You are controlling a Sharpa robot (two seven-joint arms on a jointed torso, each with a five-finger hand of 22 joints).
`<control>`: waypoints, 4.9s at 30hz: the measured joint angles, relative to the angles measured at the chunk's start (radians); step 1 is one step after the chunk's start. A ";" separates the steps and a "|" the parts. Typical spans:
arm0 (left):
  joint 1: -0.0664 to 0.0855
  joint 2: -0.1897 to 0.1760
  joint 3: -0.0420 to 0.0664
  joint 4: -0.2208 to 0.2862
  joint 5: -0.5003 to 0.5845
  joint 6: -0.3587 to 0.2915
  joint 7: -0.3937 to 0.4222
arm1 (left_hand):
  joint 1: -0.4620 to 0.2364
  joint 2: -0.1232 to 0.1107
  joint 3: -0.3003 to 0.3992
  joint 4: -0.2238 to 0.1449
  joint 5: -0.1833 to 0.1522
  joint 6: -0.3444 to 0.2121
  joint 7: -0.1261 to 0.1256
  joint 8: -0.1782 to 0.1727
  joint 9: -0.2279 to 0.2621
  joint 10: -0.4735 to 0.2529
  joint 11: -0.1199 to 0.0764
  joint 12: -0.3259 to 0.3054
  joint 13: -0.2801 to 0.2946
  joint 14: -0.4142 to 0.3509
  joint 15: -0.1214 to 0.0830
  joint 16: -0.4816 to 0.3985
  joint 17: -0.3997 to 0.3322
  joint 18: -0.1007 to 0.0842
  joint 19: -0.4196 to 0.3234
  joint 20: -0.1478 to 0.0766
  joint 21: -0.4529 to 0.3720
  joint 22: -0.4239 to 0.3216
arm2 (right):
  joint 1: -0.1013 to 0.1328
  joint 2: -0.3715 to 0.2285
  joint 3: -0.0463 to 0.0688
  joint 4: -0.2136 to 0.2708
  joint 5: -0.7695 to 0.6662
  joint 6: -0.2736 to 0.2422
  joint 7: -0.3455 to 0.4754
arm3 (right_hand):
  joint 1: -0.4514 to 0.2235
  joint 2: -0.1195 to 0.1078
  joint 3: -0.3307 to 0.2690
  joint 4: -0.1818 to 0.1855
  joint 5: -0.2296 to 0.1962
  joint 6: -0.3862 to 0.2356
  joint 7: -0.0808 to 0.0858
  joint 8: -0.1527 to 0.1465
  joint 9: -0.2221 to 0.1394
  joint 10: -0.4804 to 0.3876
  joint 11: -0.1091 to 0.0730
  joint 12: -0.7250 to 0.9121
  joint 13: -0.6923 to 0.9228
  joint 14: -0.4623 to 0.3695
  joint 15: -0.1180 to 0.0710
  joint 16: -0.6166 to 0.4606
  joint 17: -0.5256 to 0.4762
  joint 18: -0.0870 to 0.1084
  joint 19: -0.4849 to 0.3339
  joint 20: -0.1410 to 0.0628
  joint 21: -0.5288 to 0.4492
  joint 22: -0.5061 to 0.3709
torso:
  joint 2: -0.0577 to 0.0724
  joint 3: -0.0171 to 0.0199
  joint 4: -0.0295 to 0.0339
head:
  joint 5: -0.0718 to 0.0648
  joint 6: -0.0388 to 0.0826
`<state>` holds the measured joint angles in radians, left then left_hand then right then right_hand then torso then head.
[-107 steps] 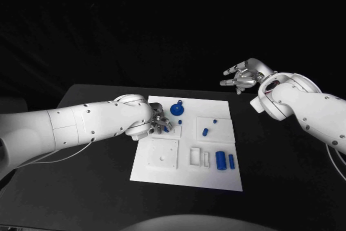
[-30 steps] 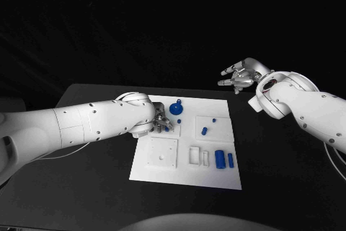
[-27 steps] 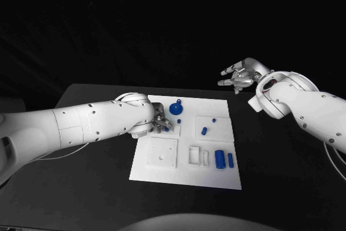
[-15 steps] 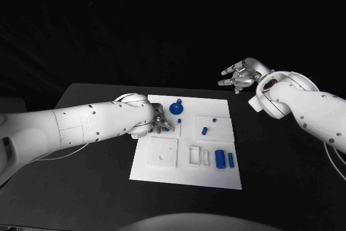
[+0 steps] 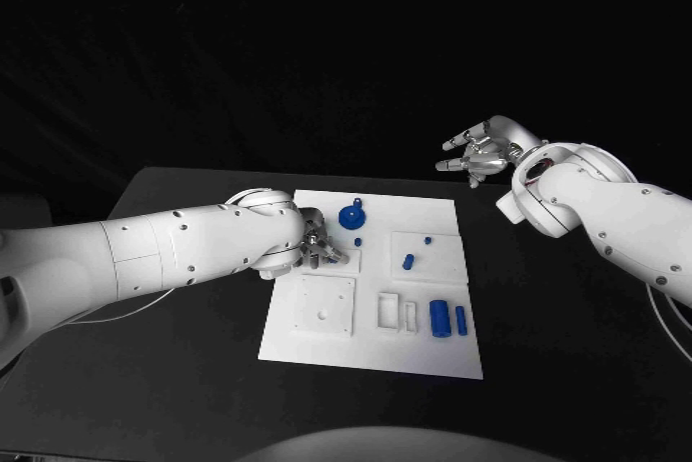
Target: Assemble the parts on the task board
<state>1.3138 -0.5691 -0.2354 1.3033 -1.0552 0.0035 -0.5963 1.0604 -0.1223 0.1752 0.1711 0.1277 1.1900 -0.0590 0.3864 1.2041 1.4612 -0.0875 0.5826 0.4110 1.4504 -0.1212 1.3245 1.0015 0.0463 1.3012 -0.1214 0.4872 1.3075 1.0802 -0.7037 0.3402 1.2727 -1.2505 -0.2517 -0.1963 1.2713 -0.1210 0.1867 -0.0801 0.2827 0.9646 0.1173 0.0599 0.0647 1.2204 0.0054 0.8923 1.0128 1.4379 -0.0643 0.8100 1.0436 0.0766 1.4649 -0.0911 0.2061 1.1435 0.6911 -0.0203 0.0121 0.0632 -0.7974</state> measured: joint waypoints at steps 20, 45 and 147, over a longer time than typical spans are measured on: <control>0.004 -0.019 0.000 0.016 0.024 0.009 0.004 | -0.076 -0.105 -0.019 0.122 -0.075 0.007 0.004 -0.016 0.001 0.000 0.000 0.000 -0.008 0.000 0.000 0.000 0.005 0.000 0.004 -0.004 0.000 0.000 | 0.000 0.005 0.000 -0.010 0.000 0.000 -0.001 | 0.000 0.000 0.000 0.000 0.000 0.002 0.002 0.000 0.000 0.000 0.000 -0.004 -0.002 0.000 0.000 -0.002 -0.003 0.000 0.000 0.000 -0.004 0.000 | 0.000 0.0006 0.0000 | 0.005 0.010; 0.115 -0.087 0.056 0.003 0.087 0.052 0.011 | 0.035 0.051 -0.017 -0.042 -0.012 -0.093 0.084 -0.232 -0.541 0.005 0.031 -0.065 0.001 -0.014 0.007 -0.068 -0.075 0.000 0.004 -0.011 -0.050 0.000 | 0.000 0.000 0.000 -0.021 0.000 0.000 -0.001 | 0.000 0.000 0.000 0.000 0.000 0.002 0.002 0.000 0.000 0.002 0.002 -0.004 -0.004 0.000 0.000 -0.002 -0.004 0.000 0.000 0.000 -0.004 -0.002 | 0.000 0.0011 -0.0008 | 0.003 0.030; 0.036 0.175 0.022 -0.473 0.135 0.140 0.131 | 0.020 0.145 -0.079 -0.154 0.040 -0.201 0.054 0.062 -0.370 0.006 0.028 -0.050 0.025 -0.019 0.002 -0.051 -0.074 0.000 0.007 -0.015 -0.050 0.000 | -0.001 0.029 0.000 -0.048 0.006 0.000 0.001 | 0.000 0.000 0.000 0.006 0.031 0.002 0.002 0.000 0.000 0.004 0.003 -0.004 0.000 0.000 0.000 -0.002 0.001 0.000 0.000 0.000 -0.004 -0.002 | 0.002 -0.0003 -0.0035 | 0.003 0.055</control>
<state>1.3500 -0.3945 -0.2138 0.8306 -0.9207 0.1434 -0.4650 1.0801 0.0228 0.0959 0.0173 0.1682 0.9894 -0.0055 0.4481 0.8337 1.4677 -0.0598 0.5322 0.4361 1.4310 -0.1196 1.2733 0.9273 0.0463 1.3079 -0.1360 0.4372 1.3078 1.0793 -0.6749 0.3402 1.2245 -1.2447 -0.2518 -0.1949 1.2714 -0.1211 0.1865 -0.0744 0.3138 0.9666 0.1193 0.0600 0.0647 1.2239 0.0085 0.8888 1.0123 1.4380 -0.0643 0.8083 1.0449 0.0768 1.4650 -0.0912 0.2023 1.1419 0.6932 -0.0206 0.0086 0.0659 -0.7425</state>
